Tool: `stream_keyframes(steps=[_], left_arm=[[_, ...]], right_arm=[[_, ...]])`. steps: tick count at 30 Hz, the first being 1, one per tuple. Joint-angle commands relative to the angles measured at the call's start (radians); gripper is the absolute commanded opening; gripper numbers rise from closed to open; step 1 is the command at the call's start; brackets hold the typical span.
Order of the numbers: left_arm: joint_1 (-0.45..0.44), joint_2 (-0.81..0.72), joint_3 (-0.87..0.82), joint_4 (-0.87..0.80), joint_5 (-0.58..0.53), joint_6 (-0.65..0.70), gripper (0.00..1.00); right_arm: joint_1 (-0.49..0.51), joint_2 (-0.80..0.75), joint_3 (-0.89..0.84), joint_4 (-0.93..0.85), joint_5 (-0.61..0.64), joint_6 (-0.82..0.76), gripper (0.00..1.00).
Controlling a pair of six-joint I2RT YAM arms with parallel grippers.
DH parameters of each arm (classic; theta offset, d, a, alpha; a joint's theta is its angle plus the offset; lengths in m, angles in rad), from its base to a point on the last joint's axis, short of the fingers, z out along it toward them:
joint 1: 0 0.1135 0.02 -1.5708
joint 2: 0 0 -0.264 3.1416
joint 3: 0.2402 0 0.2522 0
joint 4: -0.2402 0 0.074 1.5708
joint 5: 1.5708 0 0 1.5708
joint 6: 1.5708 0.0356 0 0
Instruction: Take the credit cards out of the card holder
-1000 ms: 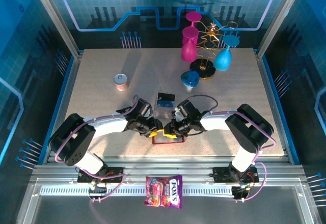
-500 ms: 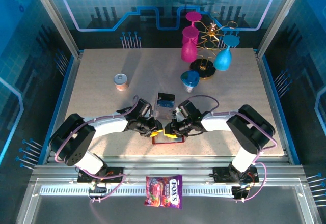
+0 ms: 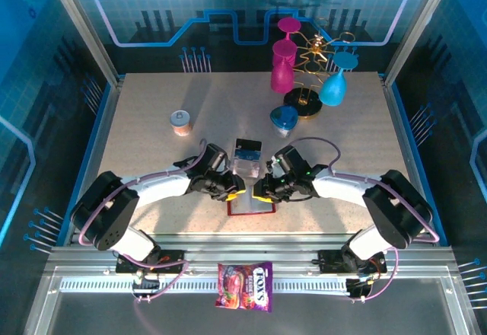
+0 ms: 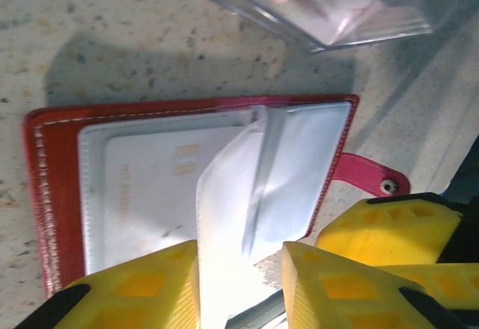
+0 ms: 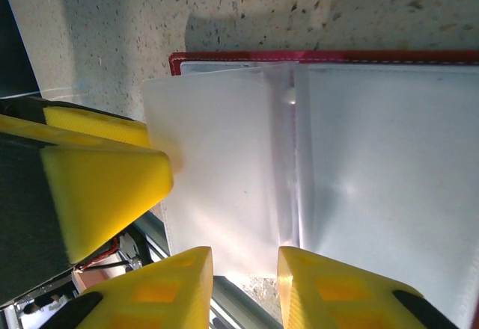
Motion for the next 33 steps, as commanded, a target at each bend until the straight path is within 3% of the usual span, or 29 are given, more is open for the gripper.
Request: stream_keyframes(steps=[1,33], left_arm=[[-0.015,-0.023,0.044,-0.035,0.028,0.021,0.34],[-0.106,0.193,0.194,0.032,0.081,0.013,0.32]], right_arm=[[-0.023,-0.052,0.004,-0.076,0.023,-0.026,0.31],[-0.134,-0.265,-0.079,-0.168,0.036,-0.039,0.31]])
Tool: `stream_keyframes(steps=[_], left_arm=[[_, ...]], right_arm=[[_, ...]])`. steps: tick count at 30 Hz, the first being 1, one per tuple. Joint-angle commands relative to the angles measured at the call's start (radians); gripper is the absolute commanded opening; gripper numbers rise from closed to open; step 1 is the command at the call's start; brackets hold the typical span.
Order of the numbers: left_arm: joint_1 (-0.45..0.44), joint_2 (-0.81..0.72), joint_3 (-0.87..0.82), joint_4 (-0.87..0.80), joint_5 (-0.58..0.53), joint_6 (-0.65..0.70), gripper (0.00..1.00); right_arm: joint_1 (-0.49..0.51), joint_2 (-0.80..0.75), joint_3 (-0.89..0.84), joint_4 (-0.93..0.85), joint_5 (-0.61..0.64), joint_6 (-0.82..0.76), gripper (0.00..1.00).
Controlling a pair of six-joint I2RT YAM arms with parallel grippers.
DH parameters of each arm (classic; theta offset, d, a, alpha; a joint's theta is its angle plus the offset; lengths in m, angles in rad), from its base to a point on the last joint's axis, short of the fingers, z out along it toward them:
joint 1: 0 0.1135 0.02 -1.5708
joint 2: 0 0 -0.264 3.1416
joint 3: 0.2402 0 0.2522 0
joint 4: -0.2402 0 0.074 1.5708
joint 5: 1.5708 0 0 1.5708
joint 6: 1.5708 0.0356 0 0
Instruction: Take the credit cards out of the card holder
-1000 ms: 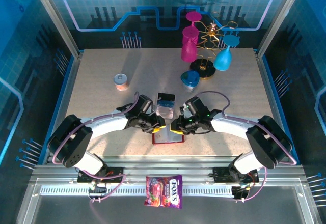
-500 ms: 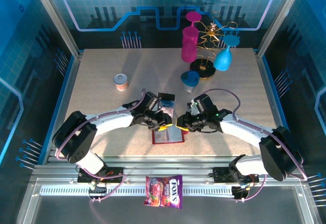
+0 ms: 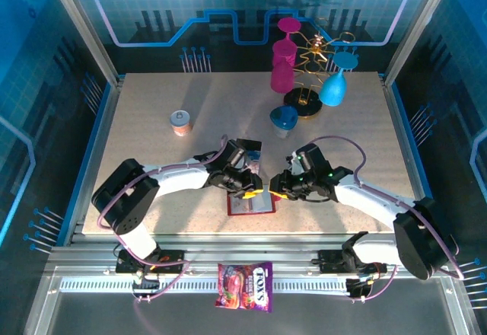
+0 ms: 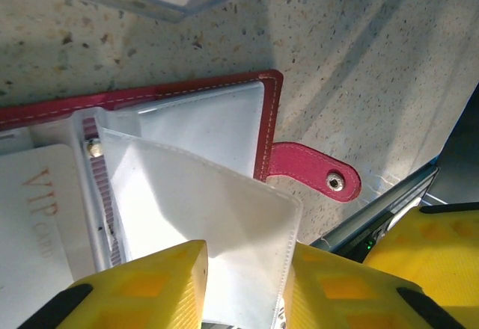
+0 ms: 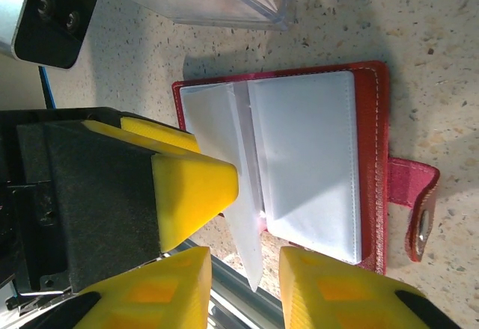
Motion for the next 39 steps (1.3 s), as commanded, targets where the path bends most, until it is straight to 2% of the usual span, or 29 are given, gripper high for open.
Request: stream_keyframes(steps=[1,6,21,26,39], left_arm=[[-0.012,0.023,0.033,0.010,0.029,0.013,0.32],[-0.017,0.039,0.045,0.011,0.033,0.013,0.32],[-0.019,0.047,0.044,0.008,0.022,0.018,0.46],[-0.018,0.061,0.054,-0.031,0.004,0.033,0.48],[-0.020,0.121,0.057,0.005,0.025,0.021,0.47]], right_arm=[[-0.017,-0.027,-0.012,-0.025,0.009,-0.013,0.32],[-0.022,-0.036,-0.016,-0.030,0.009,-0.012,0.32],[-0.027,-0.040,-0.013,-0.036,0.006,-0.014,0.32],[-0.027,-0.036,-0.012,-0.037,0.004,-0.015,0.32],[-0.030,-0.035,-0.010,-0.040,0.001,-0.021,0.32]])
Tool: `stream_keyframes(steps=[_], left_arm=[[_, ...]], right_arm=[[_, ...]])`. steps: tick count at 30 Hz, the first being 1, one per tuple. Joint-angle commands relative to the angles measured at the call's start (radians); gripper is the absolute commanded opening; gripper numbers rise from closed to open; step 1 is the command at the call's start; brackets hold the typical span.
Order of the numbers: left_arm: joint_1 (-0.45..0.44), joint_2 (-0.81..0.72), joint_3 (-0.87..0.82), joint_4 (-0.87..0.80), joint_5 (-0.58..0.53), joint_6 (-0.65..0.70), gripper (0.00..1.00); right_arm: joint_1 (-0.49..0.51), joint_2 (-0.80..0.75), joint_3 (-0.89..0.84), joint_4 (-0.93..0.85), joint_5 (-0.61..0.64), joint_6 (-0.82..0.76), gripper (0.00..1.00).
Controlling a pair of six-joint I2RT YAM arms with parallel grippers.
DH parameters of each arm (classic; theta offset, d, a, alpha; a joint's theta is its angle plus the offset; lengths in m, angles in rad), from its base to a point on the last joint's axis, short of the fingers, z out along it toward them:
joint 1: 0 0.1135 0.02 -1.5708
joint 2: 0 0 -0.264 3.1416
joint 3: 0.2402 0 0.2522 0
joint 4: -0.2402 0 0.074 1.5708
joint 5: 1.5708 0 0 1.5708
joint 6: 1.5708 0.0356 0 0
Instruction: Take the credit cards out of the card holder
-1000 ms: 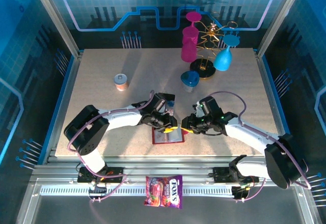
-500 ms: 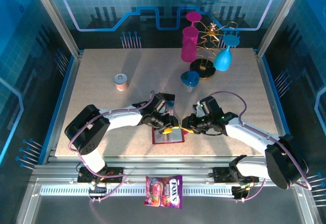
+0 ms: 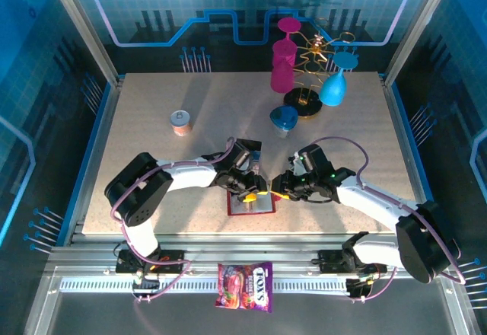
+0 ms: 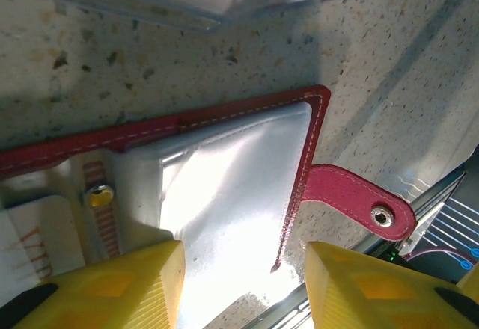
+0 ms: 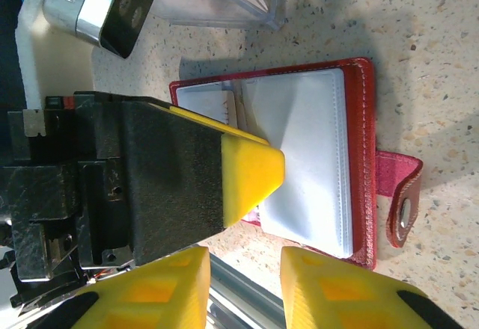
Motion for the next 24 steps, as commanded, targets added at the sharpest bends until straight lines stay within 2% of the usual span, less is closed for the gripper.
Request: stream_keyframes(steps=[1,13,24], left_arm=[[-0.008,0.021,0.025,0.001,0.019,0.008,0.48],[-0.006,-0.079,0.042,-0.072,-0.025,0.034,0.48],[0.022,-0.209,-0.072,-0.090,-0.073,0.028,0.47]], right_arm=[[-0.018,-0.010,-0.001,-0.023,0.001,-0.018,0.32],[-0.017,0.043,0.035,-0.012,-0.022,-0.029,0.32],[0.005,0.129,0.075,0.018,-0.038,-0.034,0.32]])
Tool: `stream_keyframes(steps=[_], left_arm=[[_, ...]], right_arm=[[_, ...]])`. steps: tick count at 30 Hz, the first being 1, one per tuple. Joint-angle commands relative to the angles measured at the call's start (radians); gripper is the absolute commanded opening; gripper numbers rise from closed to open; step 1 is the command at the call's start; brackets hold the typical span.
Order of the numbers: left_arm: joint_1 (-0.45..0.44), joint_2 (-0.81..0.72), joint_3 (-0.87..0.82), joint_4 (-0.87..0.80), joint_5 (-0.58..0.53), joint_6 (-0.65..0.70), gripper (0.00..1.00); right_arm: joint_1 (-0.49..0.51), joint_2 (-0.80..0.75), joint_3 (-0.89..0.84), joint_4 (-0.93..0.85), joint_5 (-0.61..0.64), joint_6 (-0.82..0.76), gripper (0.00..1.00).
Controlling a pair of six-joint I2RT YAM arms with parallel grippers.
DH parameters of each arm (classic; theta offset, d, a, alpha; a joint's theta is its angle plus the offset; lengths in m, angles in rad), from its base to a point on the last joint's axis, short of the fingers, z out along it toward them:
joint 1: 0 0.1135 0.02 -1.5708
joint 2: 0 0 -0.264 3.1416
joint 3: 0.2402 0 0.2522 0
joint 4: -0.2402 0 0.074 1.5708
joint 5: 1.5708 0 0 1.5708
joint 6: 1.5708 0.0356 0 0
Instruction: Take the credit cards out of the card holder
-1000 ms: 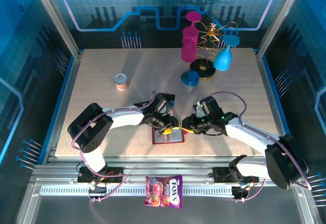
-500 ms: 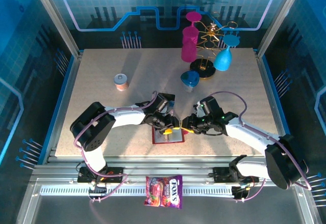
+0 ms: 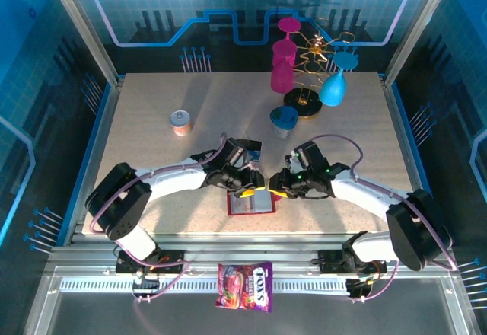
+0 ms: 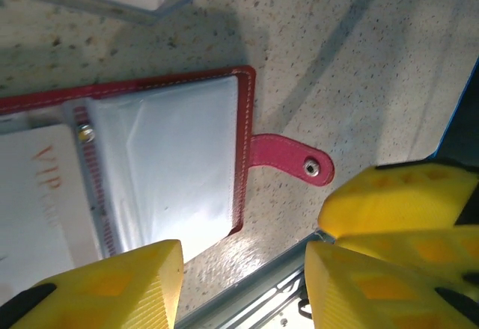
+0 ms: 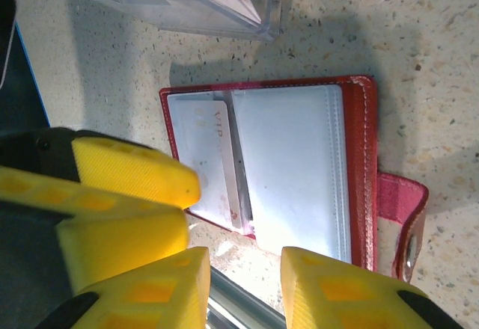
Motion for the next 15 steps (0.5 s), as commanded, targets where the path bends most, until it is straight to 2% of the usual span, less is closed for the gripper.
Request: stream_keyframes(steps=[1,7,15], left_arm=[[0.019,-0.050,-0.052,-0.035,-0.031,0.011,0.47],[0.054,-0.120,-0.131,-0.034,-0.051,-0.006,0.45],[0.098,-0.179,-0.219,-0.030,-0.064,-0.025,0.35]], right_arm=[[0.013,0.038,0.035,0.012,-0.027,-0.011,0.32],[0.054,0.111,0.071,0.040,-0.028,-0.001,0.32],[0.131,0.223,0.119,0.095,-0.035,0.029,0.30]])
